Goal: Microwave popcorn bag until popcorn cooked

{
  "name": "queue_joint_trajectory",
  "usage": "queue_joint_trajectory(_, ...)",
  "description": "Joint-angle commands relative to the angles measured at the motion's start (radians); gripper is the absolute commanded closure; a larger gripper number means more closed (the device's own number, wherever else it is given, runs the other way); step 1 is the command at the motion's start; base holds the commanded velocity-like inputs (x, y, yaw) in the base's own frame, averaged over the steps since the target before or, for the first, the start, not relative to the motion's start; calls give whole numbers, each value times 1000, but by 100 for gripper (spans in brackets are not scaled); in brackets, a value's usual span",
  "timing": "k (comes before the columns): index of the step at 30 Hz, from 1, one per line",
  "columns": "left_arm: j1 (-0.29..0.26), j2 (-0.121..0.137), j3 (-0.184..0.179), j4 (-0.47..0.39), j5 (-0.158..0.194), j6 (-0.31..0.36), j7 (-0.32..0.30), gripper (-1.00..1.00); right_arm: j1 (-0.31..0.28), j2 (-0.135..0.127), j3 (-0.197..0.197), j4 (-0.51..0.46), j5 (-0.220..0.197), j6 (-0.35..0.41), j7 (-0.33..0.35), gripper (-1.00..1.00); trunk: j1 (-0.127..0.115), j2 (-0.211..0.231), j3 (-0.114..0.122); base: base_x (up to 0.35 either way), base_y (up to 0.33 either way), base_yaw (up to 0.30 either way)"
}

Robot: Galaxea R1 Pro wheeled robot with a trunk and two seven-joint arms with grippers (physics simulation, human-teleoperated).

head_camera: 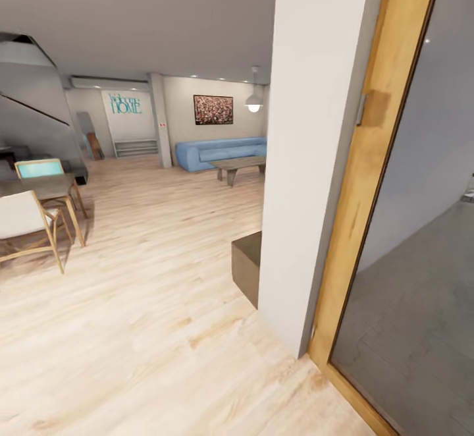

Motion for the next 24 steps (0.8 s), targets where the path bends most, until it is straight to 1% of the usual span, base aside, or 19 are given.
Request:
queue_joint_trajectory(1,0,0,-1,-1,-1,0,0,-100,0,0,0,0,1,-3,-1,-100,0,0,-1,0,0,268)
queue_joint_trajectory(24,0,0,-1,-1,-1,0,0,-100,0,0,0,0,1,-3,-1,-100,0,0,-1,0,0,268)
